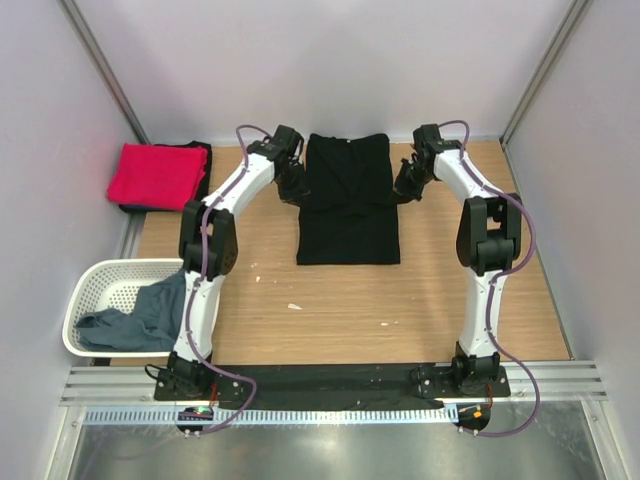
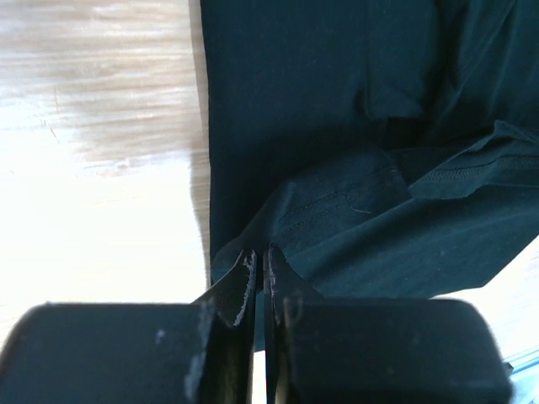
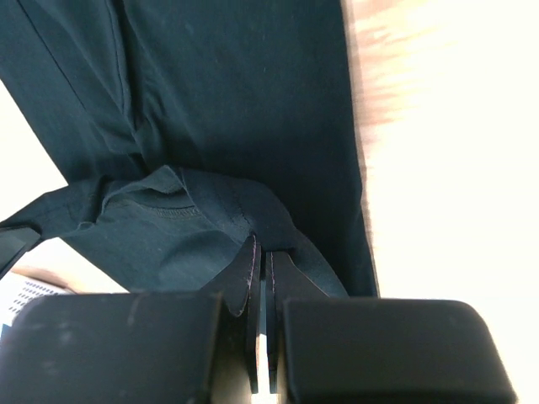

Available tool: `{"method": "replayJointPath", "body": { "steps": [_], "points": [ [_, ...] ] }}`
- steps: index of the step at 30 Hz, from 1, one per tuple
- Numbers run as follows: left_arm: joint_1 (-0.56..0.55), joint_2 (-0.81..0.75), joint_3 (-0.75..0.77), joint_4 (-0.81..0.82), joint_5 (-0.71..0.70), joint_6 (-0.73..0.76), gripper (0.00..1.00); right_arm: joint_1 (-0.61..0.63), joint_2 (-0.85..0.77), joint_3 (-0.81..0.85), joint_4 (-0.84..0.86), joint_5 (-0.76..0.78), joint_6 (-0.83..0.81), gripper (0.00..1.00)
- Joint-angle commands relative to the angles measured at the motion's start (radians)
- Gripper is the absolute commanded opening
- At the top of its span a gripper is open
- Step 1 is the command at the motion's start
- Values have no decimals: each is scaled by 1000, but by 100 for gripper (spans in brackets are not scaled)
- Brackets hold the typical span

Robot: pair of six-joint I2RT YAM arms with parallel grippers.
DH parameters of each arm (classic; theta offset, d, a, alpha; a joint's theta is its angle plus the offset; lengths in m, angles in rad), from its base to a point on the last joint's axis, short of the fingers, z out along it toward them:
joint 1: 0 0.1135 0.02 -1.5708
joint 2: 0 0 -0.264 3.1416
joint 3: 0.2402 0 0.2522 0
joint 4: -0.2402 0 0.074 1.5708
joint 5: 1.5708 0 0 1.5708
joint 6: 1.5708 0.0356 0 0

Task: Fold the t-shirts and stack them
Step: Fold the tshirt

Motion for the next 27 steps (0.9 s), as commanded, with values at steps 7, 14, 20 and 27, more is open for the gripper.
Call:
{"method": "replayJointPath", "body": {
  "steps": [7, 14, 20, 27],
  "points": [
    [18, 59, 92, 3, -28, 8, 0, -13, 67, 104, 21, -10, -18, 1],
    [21, 91, 132, 12, -20, 8, 0, -13, 127, 176, -6, -10, -40, 1],
    [38, 91, 221, -26, -16, -7, 24, -23, 150, 326, -41, -17, 12, 28],
    [63, -34, 211, -38, -13, -50, 80, -21, 74, 361, -91, -1, -12, 68]
  ]
}}
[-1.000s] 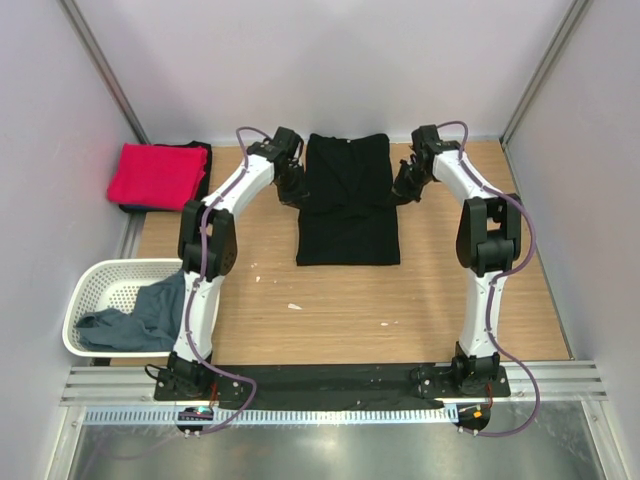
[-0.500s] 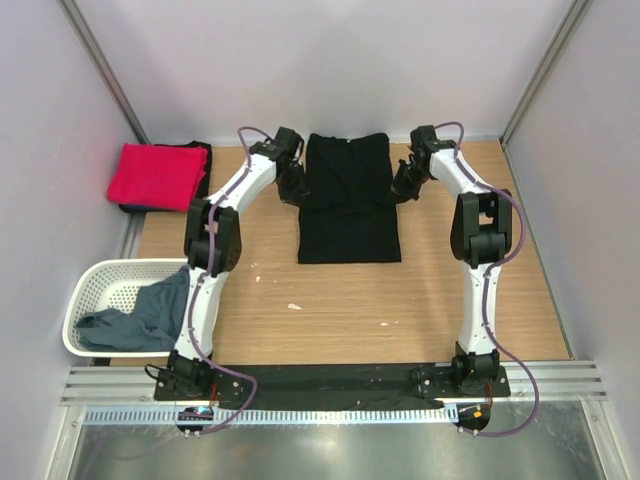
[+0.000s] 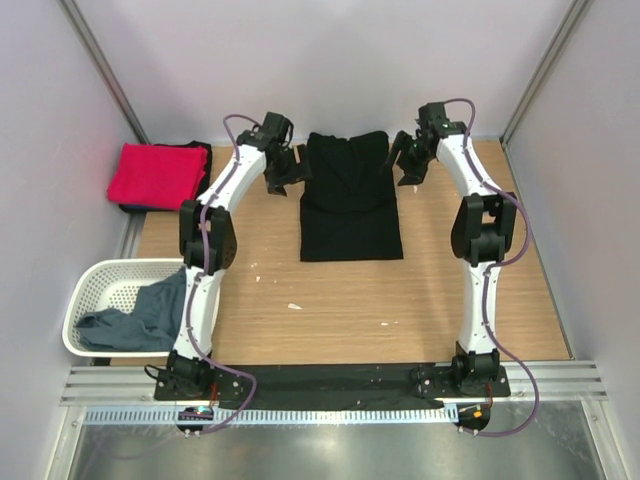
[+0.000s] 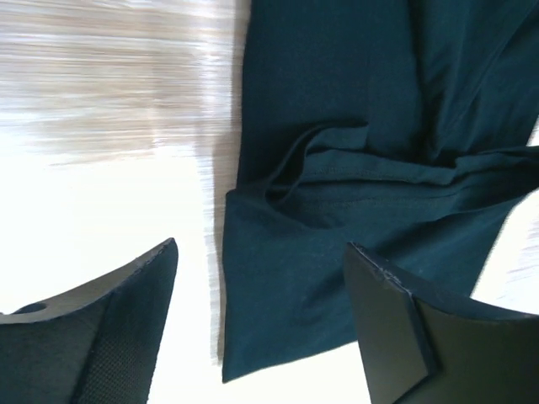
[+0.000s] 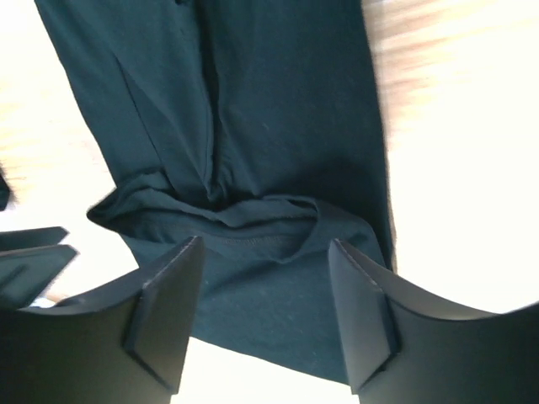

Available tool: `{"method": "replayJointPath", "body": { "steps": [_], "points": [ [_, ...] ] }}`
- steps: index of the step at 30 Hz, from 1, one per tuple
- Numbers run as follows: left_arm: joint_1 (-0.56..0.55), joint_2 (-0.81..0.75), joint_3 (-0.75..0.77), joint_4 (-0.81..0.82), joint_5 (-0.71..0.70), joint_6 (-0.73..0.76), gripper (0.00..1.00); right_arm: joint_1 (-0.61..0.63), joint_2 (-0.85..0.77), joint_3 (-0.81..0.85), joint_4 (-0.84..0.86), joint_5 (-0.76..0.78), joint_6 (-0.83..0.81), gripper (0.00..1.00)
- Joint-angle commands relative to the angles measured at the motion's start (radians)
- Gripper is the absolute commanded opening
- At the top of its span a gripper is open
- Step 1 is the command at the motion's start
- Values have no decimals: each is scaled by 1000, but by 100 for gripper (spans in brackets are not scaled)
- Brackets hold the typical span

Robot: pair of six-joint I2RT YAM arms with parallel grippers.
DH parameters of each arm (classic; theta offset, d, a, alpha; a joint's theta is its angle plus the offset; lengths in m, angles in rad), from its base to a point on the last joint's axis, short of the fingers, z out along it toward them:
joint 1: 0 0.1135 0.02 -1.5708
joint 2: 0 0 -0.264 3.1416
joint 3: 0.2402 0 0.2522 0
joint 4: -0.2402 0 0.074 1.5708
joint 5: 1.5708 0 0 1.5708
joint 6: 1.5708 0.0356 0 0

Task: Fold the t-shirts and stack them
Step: Fold the tshirt

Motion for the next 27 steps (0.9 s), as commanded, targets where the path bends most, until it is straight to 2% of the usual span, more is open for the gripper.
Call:
{"method": "replayJointPath", "body": {
  "steps": [1, 4, 6, 7, 10, 13, 19, 27],
  "points": [
    [14, -153, 5, -8, 3, -31, 81, 1, -96, 9, -52, 24, -22, 69],
    [7, -265, -141, 70, 23, -115, 82, 15, -173, -78, -31, 43, -22, 72],
    [-5, -322, -249, 173, 19, -167, 82, 46, -229, -198, 38, 38, 4, 73],
    [-24, -362, -347, 210, -3, -221, 82, 59, -245, -237, 66, 41, 36, 73],
    [-53, -394, -464, 319, -9, -316, 82, 116, -277, -386, 191, 49, 111, 74],
    [-70, -391, -512, 365, 6, -351, 82, 150, -282, -454, 291, 46, 174, 75],
    [-81, -440, -598, 371, -49, -355, 82, 188, -245, -474, 403, 61, 226, 74],
    [-81, -592, -837, 396, -104, -335, 82, 253, -199, -499, 476, 170, 307, 75]
  ]
}}
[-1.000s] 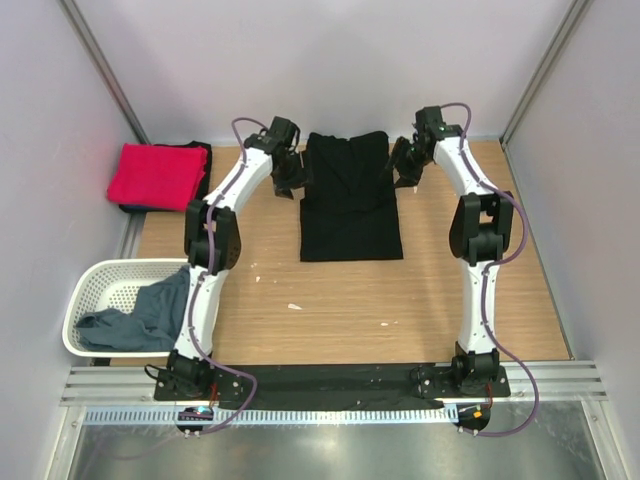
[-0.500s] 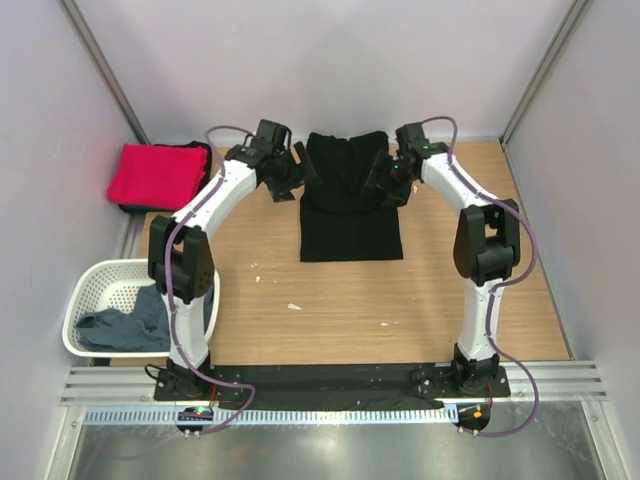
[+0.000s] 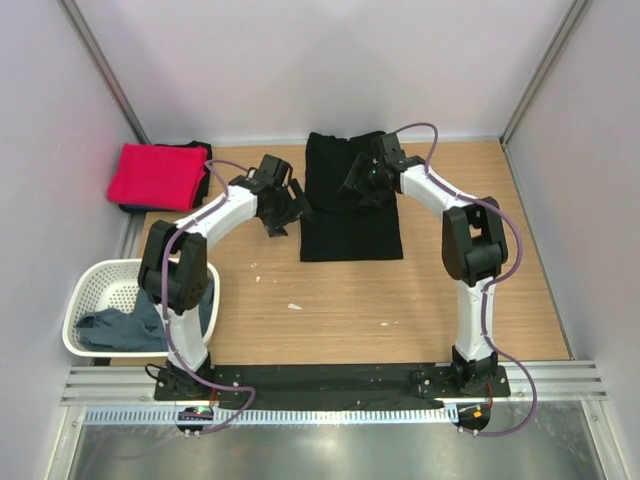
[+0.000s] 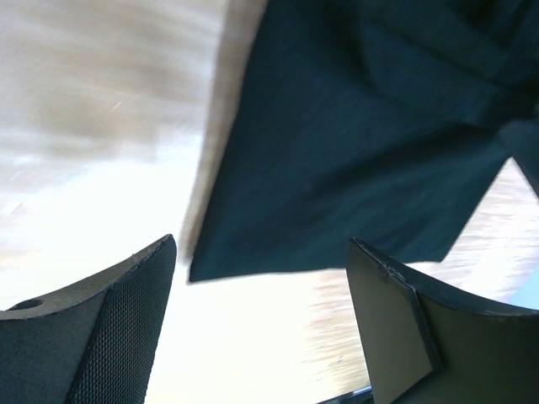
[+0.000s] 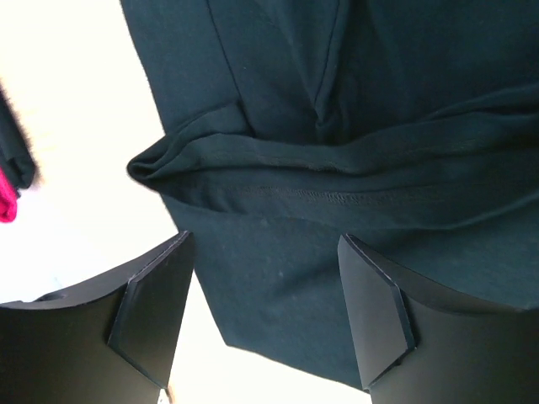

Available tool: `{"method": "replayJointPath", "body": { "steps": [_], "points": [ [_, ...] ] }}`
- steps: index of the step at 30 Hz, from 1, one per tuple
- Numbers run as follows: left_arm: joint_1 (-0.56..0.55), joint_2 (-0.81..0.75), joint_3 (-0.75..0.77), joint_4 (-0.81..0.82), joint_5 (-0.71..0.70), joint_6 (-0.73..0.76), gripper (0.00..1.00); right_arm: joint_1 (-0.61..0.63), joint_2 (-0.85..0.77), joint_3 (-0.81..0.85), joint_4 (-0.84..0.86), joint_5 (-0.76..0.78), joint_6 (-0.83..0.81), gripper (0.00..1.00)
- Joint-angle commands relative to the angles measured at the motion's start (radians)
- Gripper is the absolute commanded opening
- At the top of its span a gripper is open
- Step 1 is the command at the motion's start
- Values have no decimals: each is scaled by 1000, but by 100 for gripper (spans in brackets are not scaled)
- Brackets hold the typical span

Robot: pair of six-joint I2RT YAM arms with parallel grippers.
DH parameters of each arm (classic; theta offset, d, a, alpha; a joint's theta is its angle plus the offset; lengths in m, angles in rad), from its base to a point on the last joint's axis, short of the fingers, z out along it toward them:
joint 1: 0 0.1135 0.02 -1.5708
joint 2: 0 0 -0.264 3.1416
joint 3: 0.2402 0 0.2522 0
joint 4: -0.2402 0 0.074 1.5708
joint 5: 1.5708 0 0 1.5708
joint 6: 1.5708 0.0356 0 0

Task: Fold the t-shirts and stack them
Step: Fold the tshirt

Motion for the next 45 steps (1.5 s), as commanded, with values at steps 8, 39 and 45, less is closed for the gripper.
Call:
{"method": "replayJointPath", "body": {
  "steps": [8, 39, 45],
  "points": [
    [22, -168, -76, -6, -78, 40, 83, 36, 53, 5, 13, 131, 112, 75],
    [63, -129, -22, 24, 3, 123, 82, 8, 241, 599, -34, 173, -102, 77],
    [39, -31, 76, 165, 93, 86, 79, 4, 1, 322, -102, 242, -176, 80]
  ]
}}
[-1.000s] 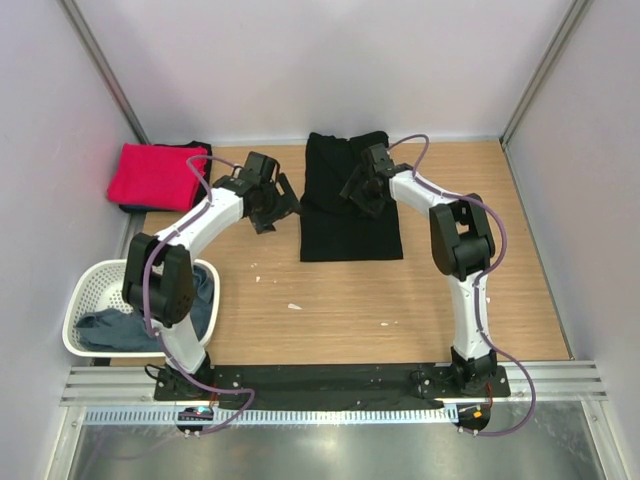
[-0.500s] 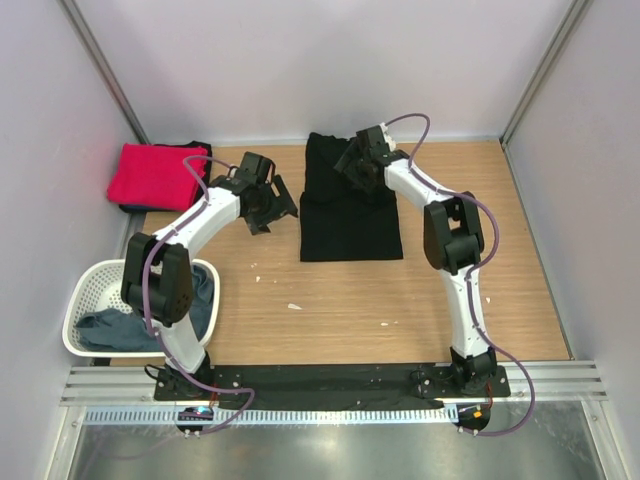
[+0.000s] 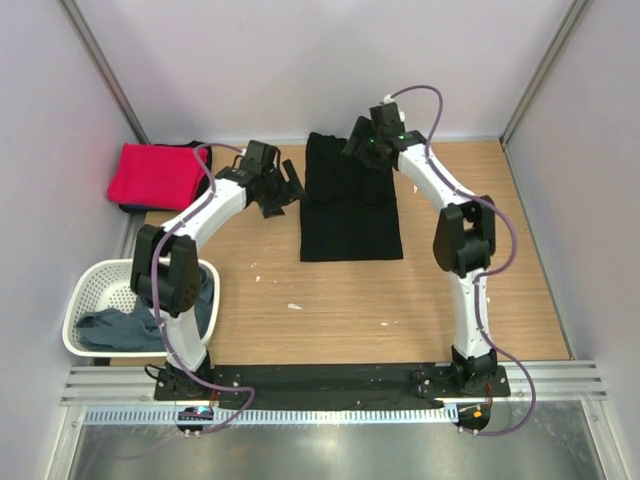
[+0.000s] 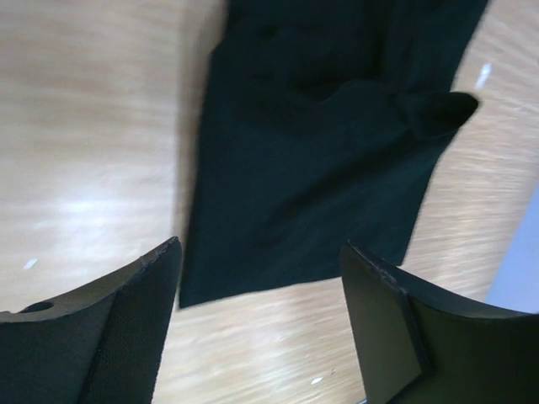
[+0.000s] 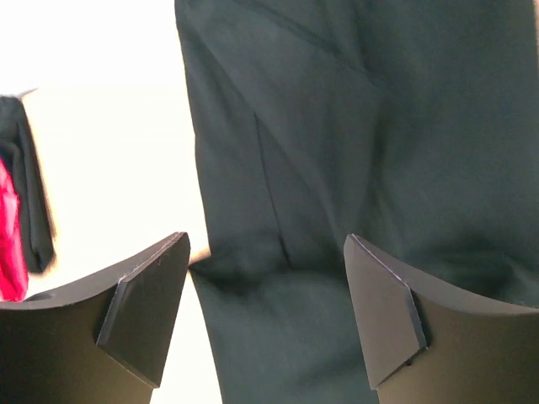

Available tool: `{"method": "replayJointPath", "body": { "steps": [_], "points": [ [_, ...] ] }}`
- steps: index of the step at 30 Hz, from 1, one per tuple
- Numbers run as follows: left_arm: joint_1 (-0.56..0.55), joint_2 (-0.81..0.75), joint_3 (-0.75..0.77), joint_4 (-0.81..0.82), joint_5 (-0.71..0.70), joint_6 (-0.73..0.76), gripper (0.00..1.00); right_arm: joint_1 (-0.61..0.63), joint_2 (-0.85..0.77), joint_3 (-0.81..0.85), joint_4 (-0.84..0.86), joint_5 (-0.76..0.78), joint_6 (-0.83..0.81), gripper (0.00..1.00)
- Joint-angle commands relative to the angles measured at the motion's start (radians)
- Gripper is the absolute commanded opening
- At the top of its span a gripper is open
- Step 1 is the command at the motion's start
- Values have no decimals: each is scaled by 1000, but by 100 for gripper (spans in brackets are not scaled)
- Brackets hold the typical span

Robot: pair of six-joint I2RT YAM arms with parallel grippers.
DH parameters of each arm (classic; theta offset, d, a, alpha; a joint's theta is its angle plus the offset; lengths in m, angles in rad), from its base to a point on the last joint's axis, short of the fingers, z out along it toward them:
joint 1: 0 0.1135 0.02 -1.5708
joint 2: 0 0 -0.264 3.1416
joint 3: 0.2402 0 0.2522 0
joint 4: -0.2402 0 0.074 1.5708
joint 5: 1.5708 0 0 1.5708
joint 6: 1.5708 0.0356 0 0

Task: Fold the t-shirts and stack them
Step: Fold the tshirt

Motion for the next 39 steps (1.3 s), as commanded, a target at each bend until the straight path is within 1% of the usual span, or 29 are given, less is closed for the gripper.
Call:
{"method": "replayJointPath", "body": {
  "steps": [1, 2, 3, 6, 9, 11, 12, 15, 19, 24, 32, 36, 39],
  "points": [
    [-19, 73, 84, 143, 79, -25, 75, -11, -234, -150, -57, 42, -70, 80],
    [-24, 93, 98, 166, 83, -40, 74, -14, -260, -199, -51, 40, -70, 80],
    [-32, 141, 132, 175, 91, -65, 72, -19, -281, -286, -43, 36, -66, 80],
    [-39, 220, 184, 211, 111, -131, 70, -40, -331, -419, -32, 7, -46, 80],
    [-47, 282, 224, 260, 125, -181, 70, -50, -334, -510, 12, -64, -38, 81],
    [-52, 319, 253, 281, 128, -194, 70, -56, -293, -526, 40, -81, -35, 82],
    [-53, 357, 293, 283, 128, -197, 70, -60, -273, -515, 57, -108, -24, 82],
    [-56, 406, 345, 288, 125, -217, 70, -65, -195, -451, 77, -153, -11, 82],
    [-56, 472, 400, 306, 70, -222, 71, -67, -124, -379, 115, -153, -4, 82],
    [-53, 546, 463, 318, 42, -240, 70, -83, -37, -291, 127, -134, -1, 82],
    [-41, 600, 518, 320, 11, -232, 71, -133, -8, -274, 176, -121, 22, 82],
    [-30, 617, 528, 318, 11, -216, 71, -146, 34, -248, 154, -133, 8, 82],
    [-23, 609, 534, 314, 10, -185, 72, -154, 31, -231, 134, -139, -9, 82]
  ]
}}
